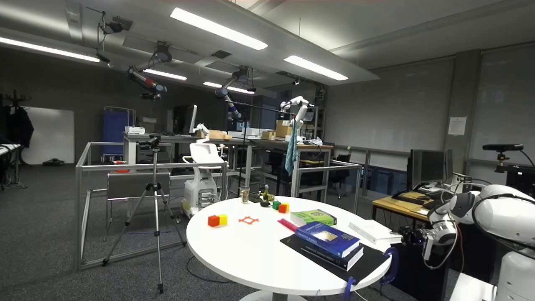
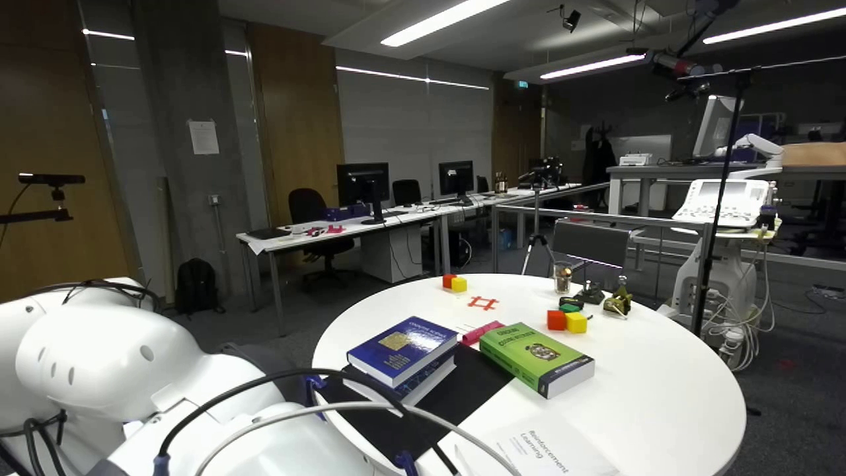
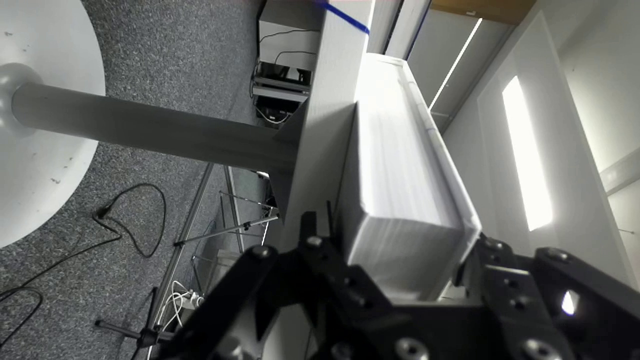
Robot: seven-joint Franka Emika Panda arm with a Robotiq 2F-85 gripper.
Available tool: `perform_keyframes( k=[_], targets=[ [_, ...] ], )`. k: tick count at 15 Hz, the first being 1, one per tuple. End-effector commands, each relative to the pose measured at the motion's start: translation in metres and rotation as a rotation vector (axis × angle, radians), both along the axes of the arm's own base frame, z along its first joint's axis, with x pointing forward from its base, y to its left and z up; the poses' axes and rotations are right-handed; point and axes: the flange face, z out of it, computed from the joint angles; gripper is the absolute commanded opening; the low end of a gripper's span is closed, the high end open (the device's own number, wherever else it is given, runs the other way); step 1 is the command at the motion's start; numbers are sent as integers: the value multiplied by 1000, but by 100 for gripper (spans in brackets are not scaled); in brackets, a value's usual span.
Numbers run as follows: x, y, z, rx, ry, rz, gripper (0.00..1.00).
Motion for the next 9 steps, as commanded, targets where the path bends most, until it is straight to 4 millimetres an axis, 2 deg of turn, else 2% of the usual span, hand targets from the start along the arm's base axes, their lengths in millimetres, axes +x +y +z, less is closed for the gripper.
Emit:
perform_keyframes(
  k=[1,2,9],
  targets=[
    [-5,-11,2,-33,22,-16,27],
    [-6,-15,5,-36,37,-21,20],
    [-23,-44,40,-75,81,-11,19]
  ],
)
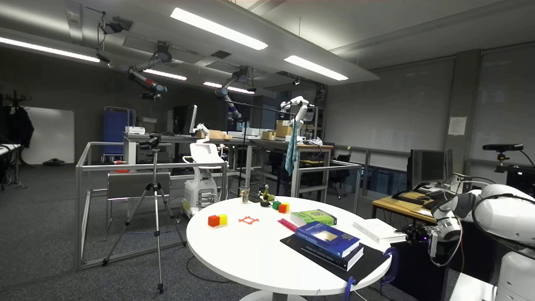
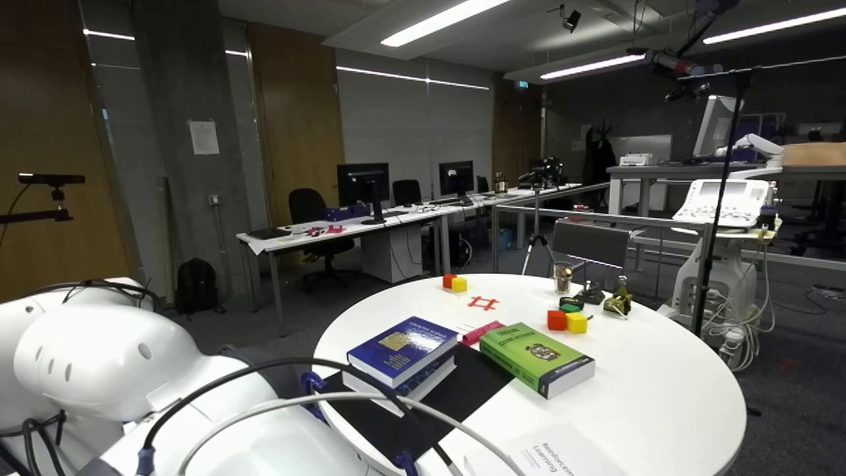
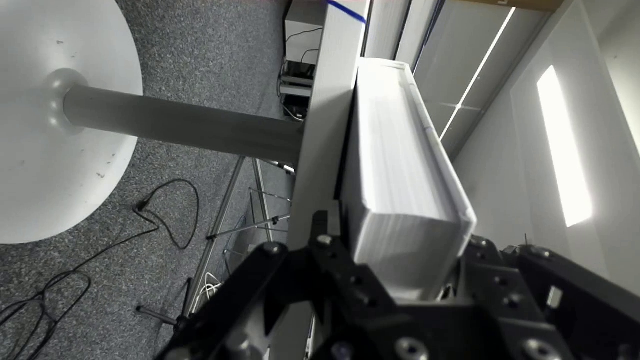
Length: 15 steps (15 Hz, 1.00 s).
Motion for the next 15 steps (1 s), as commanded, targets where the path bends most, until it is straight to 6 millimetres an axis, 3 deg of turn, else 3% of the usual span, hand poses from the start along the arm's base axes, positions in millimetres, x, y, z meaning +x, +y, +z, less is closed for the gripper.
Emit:
perform_keyframes(
  k=[1,15],
  targets=[
    [-6,-17,29,-41,14,28,19],
    [37,21,60,-3,-104,204,19]
  ],
)
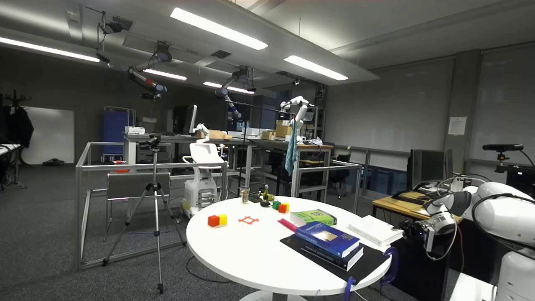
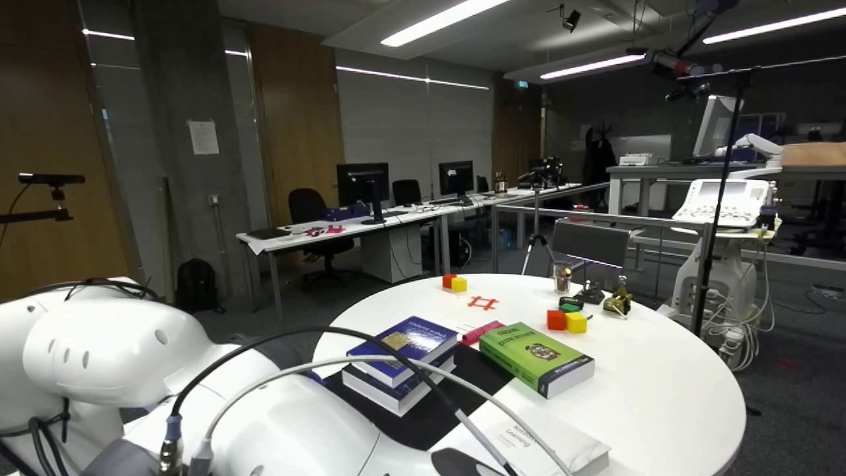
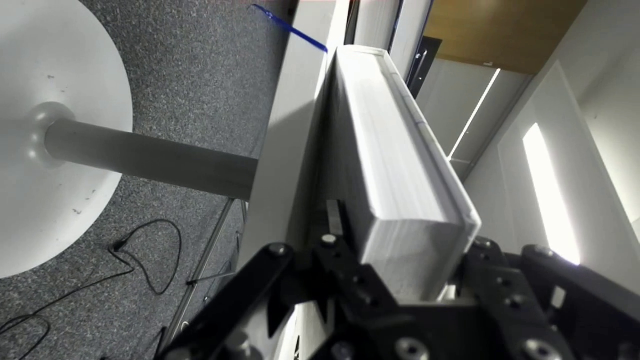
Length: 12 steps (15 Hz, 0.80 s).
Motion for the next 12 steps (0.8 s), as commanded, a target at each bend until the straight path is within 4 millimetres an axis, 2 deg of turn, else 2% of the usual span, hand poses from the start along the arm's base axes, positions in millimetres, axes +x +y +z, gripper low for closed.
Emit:
perform_keyframes(
  k=[1,6,12],
  targets=[
    [13,7,38,26,-94,69,19],
    [23,15,48,42,-107,97,19],
    [27,17,73,92,-140,129,19]
  ],
)
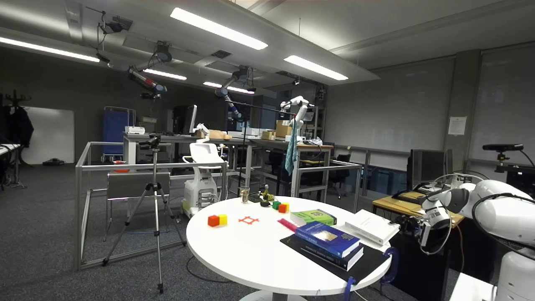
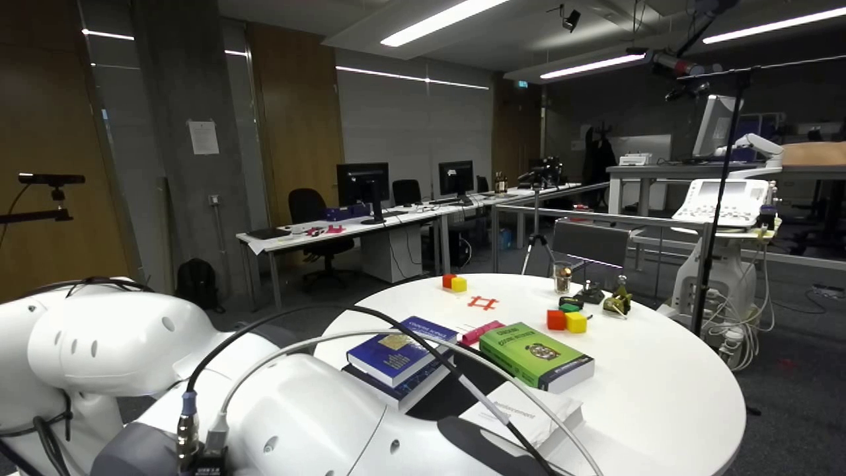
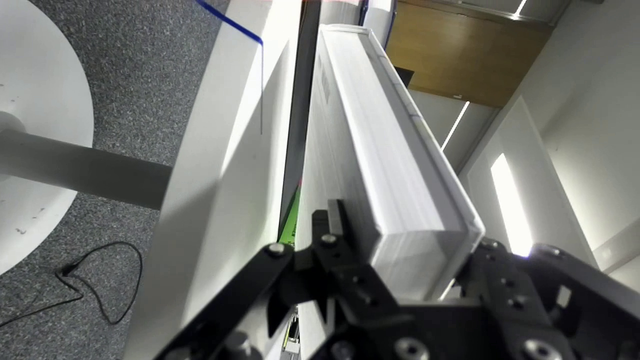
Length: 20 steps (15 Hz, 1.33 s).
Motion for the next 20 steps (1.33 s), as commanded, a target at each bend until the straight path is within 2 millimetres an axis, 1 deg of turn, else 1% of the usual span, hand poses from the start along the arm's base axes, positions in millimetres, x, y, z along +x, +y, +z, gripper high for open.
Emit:
perform_keyframes(
  k=[1,7,10,13,20],
  targets=[
    [4,3,49,82,-90,52,19],
    [15,13,67,89,-106,84,19],
    [26,23,75,75,-107,106,19],
    [36,38,84,65,-99,135,19],
    [53,87,102,34,-86,220,19]
  ],
)
